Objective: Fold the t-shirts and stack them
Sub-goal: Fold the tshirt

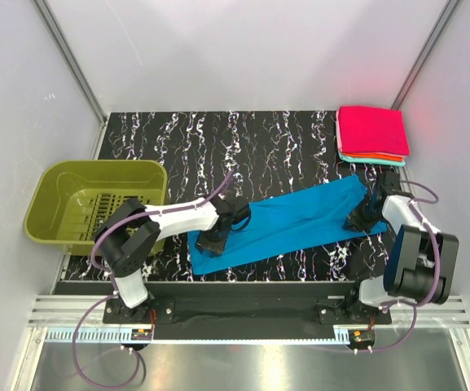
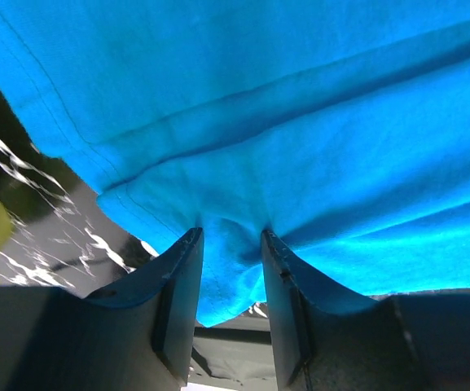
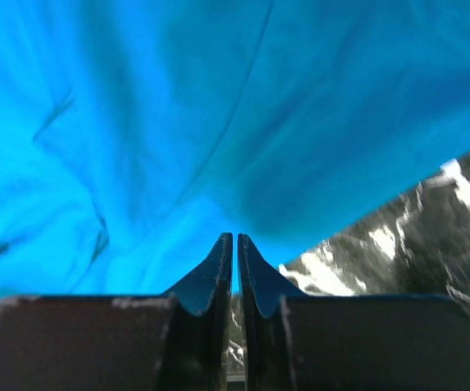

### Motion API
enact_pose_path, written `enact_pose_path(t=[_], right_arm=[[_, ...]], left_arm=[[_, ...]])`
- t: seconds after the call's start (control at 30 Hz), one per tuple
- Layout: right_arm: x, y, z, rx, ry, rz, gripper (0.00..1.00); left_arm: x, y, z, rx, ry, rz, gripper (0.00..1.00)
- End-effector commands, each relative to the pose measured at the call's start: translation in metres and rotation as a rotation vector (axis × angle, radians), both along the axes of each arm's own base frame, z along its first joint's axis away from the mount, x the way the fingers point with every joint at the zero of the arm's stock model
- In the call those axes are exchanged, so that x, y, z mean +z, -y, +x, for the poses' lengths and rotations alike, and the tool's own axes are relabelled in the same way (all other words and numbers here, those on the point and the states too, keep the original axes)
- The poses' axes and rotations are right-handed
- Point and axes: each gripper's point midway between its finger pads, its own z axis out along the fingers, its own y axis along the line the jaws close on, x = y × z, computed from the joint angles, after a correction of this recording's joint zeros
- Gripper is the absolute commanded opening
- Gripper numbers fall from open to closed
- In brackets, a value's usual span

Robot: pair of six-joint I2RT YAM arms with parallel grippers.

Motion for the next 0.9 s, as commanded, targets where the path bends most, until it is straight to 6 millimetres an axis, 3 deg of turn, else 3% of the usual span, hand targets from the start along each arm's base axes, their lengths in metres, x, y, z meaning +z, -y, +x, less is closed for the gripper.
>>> enact_pose_path(t=[0.0, 0.17, 0.43, 0.57, 0.7, 0.8, 0.87], right_arm=[[-0.007, 0.000, 0.023, -0.010, 0.051, 0.015, 0.13], [-0.022, -0.009, 0.051, 0.022, 0.034, 0.043, 0.12], [-0.023, -0.030, 0.110, 0.099, 0.066, 0.057, 0.12], [-0.036, -0.060, 0.131, 0.182, 0.056, 0.072, 0.13], [-0.030, -0.078, 0.162, 0.246, 0.100, 0.093, 0.13], [-0.018, -0.084, 0.195, 0.261, 0.160, 0.117, 0.15], [-0.029, -0.088, 0.206, 0.280, 0.154, 0.135, 0.15]], left_arm=[[0.003, 0.006, -0.018, 0.049, 0.002, -0.060, 0.40], [0.004, 0.005, -0.038, 0.046, -0.019, -0.088, 0.40], [0.001, 0.002, -0.073, 0.057, -0.038, -0.110, 0.41], [0.005, 0.012, -0.087, 0.044, -0.046, -0.136, 0.41], [0.014, 0.024, -0.095, 0.040, -0.050, -0.186, 0.42], [0.020, 0.037, -0.099, 0.027, -0.054, -0.220, 0.42], [0.027, 0.050, -0.097, 0.020, -0.028, -0.247, 0.45]])
